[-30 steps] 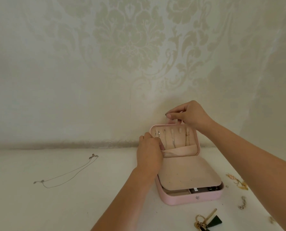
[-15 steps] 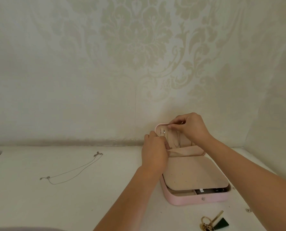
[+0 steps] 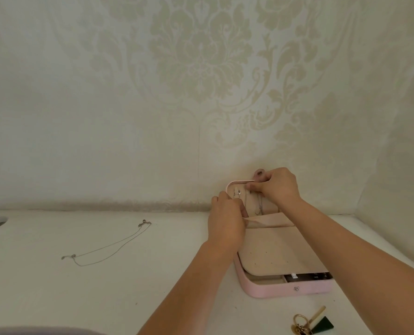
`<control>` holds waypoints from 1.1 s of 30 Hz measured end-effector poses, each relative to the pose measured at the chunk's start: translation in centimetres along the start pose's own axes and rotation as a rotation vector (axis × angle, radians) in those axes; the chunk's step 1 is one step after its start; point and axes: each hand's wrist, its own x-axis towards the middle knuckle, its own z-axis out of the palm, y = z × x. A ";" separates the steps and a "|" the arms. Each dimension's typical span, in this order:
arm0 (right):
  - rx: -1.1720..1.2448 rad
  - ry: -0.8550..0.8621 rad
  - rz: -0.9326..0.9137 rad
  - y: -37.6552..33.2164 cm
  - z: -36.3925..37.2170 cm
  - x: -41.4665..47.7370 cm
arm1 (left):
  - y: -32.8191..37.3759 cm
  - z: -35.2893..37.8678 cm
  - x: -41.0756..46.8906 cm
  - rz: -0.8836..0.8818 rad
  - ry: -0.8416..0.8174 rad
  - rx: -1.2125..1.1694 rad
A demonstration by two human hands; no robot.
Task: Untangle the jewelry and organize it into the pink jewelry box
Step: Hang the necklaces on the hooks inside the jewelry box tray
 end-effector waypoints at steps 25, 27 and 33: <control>-0.271 -0.114 -0.388 4.7 -0.6 -9.2 | -2.8 -1.0 0.9 -0.041 0.196 -0.190; -0.278 -0.144 -0.420 4.9 -0.7 -10.3 | -3.0 -1.7 0.4 -0.044 0.206 -0.193; -0.323 -0.178 -0.480 5.4 -0.3 -12.0 | -6.2 -4.1 -4.5 -0.163 0.261 0.067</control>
